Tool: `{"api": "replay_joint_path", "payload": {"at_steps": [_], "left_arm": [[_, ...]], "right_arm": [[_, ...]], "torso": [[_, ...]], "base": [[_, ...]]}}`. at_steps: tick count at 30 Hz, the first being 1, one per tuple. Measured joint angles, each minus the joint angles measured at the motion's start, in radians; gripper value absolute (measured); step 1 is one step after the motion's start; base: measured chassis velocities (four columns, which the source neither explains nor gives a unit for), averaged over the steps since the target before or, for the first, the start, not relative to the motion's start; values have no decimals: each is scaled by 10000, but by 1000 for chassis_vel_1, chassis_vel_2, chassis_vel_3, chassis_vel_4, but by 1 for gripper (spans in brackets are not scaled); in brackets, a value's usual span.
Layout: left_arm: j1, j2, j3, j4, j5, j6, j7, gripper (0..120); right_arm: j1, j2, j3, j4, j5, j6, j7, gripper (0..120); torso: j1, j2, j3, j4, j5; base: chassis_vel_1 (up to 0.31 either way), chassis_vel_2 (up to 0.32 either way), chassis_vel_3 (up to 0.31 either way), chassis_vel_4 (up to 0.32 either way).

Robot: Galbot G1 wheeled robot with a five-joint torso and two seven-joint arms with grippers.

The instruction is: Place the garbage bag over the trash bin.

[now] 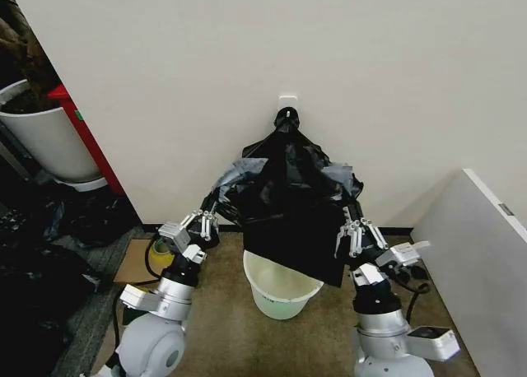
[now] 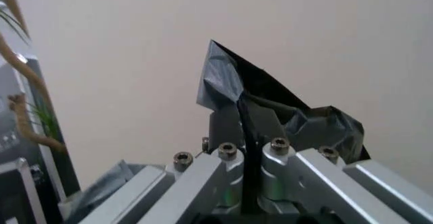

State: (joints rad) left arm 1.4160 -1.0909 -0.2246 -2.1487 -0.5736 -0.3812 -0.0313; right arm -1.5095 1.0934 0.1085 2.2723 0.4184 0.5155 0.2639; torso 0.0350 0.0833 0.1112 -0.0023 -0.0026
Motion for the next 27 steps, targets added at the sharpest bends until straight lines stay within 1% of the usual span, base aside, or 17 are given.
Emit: {"api": "replay_joint_path", "payload": {"at_steps": [1,2,3,4,5,6,8,10,12,16,19,22,23,25,27], "left_arm": [[39,-107,97,158,28,-63,53,0],[39,-107,97,158,28,-63,53,0],[65,-200,155,325,49,-135,103,0],[90,-419,217,714,108,-315,218,0],[88,-549,238,918,136,-391,265,0],[88,-549,238,918,136,-391,265,0],[25,-1072,309,1436,127,-528,371,0],[12,-1181,324,1524,117,-547,395,0],[-11,-1550,384,1837,21,-631,559,0],[37,-1742,421,2094,-162,-649,703,0],[98,-1763,443,2234,-201,-649,733,0],[277,-1774,495,2565,-167,-683,751,0],[277,-1774,495,2565,-167,-683,751,0],[368,-1771,507,2692,-112,-712,754,0],[383,-1769,508,2710,-105,-717,754,0]], "right_arm": [[137,55,-23,-411,250,97,-154,0],[137,55,-23,-411,250,97,-154,0],[261,94,-31,-707,429,191,-327,0],[513,179,-33,-1258,805,376,-708,0],[656,235,-33,-1523,957,441,-867,0],[656,235,-33,-1523,957,441,-867,0],[997,404,-28,-2164,1208,521,-1169,0],[1046,436,-26,-2279,1234,527,-1212,0],[1216,573,-24,-2724,1286,571,-1439,0],[1319,696,14,-3109,1254,613,-1555,0],[1310,712,19,-3237,1100,562,-1401,0],[1157,598,-68,-3358,519,-28,-231,0],[1157,598,-68,-3358,519,-28,-231,0],[1017,446,-177,-3345,291,-439,452,0],[991,417,-200,-3339,259,-512,565,0]], "torso": [[0,0,0,1,1],[0,0,0,1,1],[0,0,0,0,2],[0,0,0,1,2],[0,0,0,1,3],[0,0,0,1,3],[0,0,0,2,2],[0,0,0,1,1],[0,0,0,0,2],[0,0,0,1,2],[0,0,0,1,3],[0,0,0,1,2],[0,0,0,1,2],[0,0,0,2,2],[0,0,0,1,2]], "base": [[0,0,0,0],[0,0,0,0],[0,0,0,0],[0,0,0,0],[0,0,0,0],[0,0,0,0],[0,0,0,0],[0,0,0,0],[0,0,0,0],[0,0,0,0],[0,0,0,0],[0,0,0,0],[0,0,0,0],[0,0,0,0],[0,0,0,0]]}}
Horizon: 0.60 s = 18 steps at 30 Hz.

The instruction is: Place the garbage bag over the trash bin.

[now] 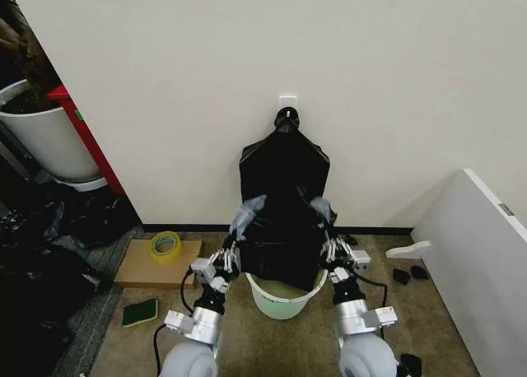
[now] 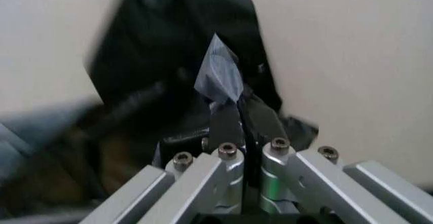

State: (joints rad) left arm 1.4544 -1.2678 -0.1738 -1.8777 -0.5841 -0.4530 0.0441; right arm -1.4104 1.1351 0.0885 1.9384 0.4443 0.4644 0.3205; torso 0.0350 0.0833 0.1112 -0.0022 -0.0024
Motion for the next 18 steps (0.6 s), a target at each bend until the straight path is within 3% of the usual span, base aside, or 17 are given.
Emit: {"api": "replay_joint_path", "payload": {"at_steps": [2,7,12,13,14,17,18], "left_arm": [[249,114,1,111,27,-27,6,0],[436,229,0,69,26,-12,-28,0],[830,471,17,-47,708,76,-365,0],[935,551,10,31,1378,108,-653,0],[935,551,10,31,1378,108,-653,0],[932,403,61,452,2098,85,-946,0],[932,403,61,452,2098,85,-946,0]], "right_arm": [[-425,-494,-364,237,-423,-888,1218,0],[-692,-795,-523,525,-571,-1335,1664,0],[-1083,-1266,-723,1062,-643,-1693,1885,0],[-1215,-1591,-708,1156,-726,-1473,1512,0],[-1215,-1591,-708,1156,-726,-1473,1512,0],[-1338,-2300,-242,1047,-780,-62,-704,0],[-1338,-2300,-242,1047,-780,-62,-704,0]], "torso": [[0,0,0,-2,0],[-1,0,-1,-1,4],[-2,2,-2,-1,2],[-2,1,-2,-1,1],[-2,1,-2,-1,1],[-2,1,-1,-1,-1],[-2,1,-1,-1,-1]], "base": [[0,0,0,0],[0,0,0,0],[0,0,0,0],[0,0,0,0],[0,0,0,0],[0,0,0,0],[0,0,0,0]]}}
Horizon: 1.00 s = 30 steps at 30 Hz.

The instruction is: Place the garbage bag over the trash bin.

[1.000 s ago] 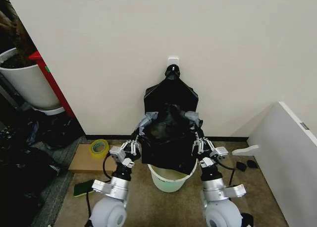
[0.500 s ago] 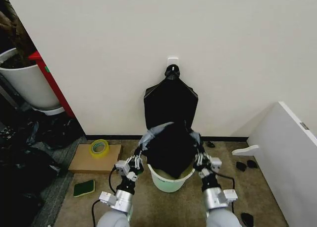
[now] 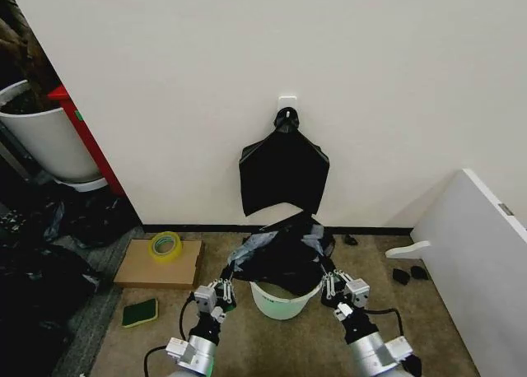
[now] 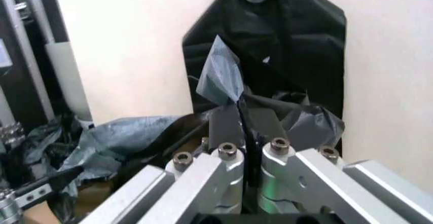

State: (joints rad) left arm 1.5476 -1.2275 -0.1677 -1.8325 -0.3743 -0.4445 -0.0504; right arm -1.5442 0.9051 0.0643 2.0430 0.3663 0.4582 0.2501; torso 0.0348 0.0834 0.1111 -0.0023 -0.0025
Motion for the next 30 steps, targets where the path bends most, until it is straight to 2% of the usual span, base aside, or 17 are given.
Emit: {"api": "replay_joint_path", "payload": {"at_steps": [1,4,6,7,8,9,10,11,12,13,15,18,22,26,30], "left_arm": [[-41,-145,52,136,142,1,-135,0],[-185,-225,186,-167,279,523,-631,0],[-220,-198,191,-301,283,697,-800,0],[-293,-45,235,-724,244,1448,-1563,0],[-327,135,345,-1130,110,2395,-2450,0],[-336,211,399,-1288,20,2793,-2786,0],[-338,382,543,-1624,-214,3609,-3443,0],[-338,382,543,-1624,-214,3609,-3443,0],[-293,512,641,-1870,-361,4184,-3894,0],[-231,574,693,-2009,-401,4427,-4111,0],[-167,612,731,-2118,-401,4577,-4249,0],[212,702,964,-2490,-88,4874,-4543,0],[427,744,1159,-2542,216,4904,-4564,0],[511,685,1321,-2150,950,4879,-4562,0],[447,563,1297,-1932,1069,4984,-4679,0]], "right_arm": [[24,-223,148,5,-106,103,-306,0],[129,-581,49,481,15,-1658,1219,0],[144,-613,10,548,91,-1912,1438,0],[159,-695,-123,747,366,-2571,1979,0],[141,-739,-190,858,545,-2868,2213,0],[124,-762,-215,910,626,-2971,2277,0],[45,-847,-257,1095,851,-3216,2381,0],[45,-847,-257,1095,851,-3216,2381,0],[-93,-972,-273,1367,1129,-3469,2430,0],[-216,-1077,-283,1577,1328,-3652,2469,0],[-338,-1179,-295,1789,1501,-3822,2530,0],[-1072,-1644,-361,2716,1992,-4763,2885,0],[-1603,-1854,-425,3121,2035,-5558,3208,0],[-2194,-1994,-678,3341,1940,-7030,4044,0],[-2001,-1922,-751,3196,2040,-7247,4314,0]], "torso": [[0,0,0,1,0],[0,0,0,0,-2],[0,0,0,0,0],[1,0,0,0,2],[1,0,0,0,2],[1,0,0,0,2],[1,0,1,0,3],[1,0,1,0,3],[2,0,1,-1,1],[1,0,0,0,1],[1,0,0,0,1],[2,0,0,1,0],[1,0,0,0,-2],[1,0,0,-2,0],[1,0,0,-1,-1]], "base": [[0,0,0,0],[0,0,0,0],[0,0,0,0],[0,0,0,0],[0,0,0,0],[0,0,0,0],[0,0,0,0],[0,0,0,0],[0,0,0,0],[0,0,0,0],[0,0,0,0],[0,0,0,0],[0,0,0,0],[0,0,0,0],[0,0,0,0]]}}
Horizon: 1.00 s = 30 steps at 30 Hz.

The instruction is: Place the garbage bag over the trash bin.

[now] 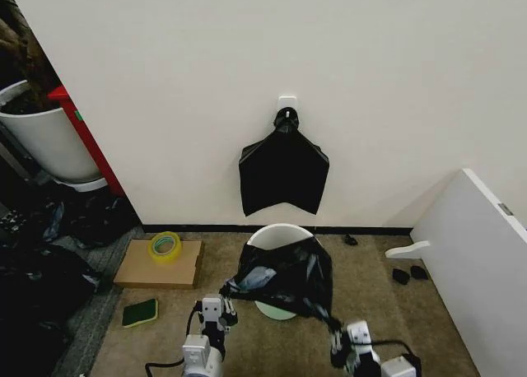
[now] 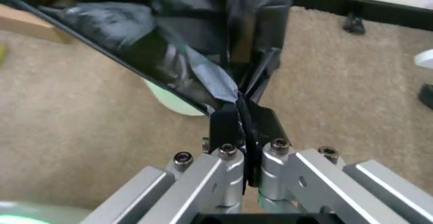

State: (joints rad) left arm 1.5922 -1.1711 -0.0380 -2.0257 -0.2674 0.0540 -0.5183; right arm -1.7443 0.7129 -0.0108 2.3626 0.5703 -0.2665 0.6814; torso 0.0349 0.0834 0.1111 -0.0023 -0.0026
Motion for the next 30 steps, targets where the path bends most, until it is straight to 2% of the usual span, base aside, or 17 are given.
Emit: {"api": "replay_joint_path", "payload": {"at_steps": [8,12,17,24,30], "left_arm": [[-256,-127,-201,250,-13,189,-240,0],[-601,-370,-225,633,-36,173,-253,0],[-862,-524,-151,953,-60,178,-239,0],[-960,-535,40,1144,-60,340,-207,0],[-785,-328,60,953,-45,435,-185,0]], "right_arm": [[916,353,116,-729,158,351,-110,0],[1621,738,0,-2008,-175,826,-438,0],[2142,1052,-109,-2853,-256,1216,-579,0],[2335,1247,-420,-3313,-377,1324,-566,0],[1643,709,-604,-2660,-619,1318,-470,0]], "torso": [[0,0,1,1,1],[0,-1,1,1,1],[0,0,1,1,1],[0,-1,1,1,2],[0,0,1,-2,-2]], "base": [[0,0,0,0],[0,0,0,0],[0,0,0,0],[0,0,0,0],[0,0,0,0]]}}
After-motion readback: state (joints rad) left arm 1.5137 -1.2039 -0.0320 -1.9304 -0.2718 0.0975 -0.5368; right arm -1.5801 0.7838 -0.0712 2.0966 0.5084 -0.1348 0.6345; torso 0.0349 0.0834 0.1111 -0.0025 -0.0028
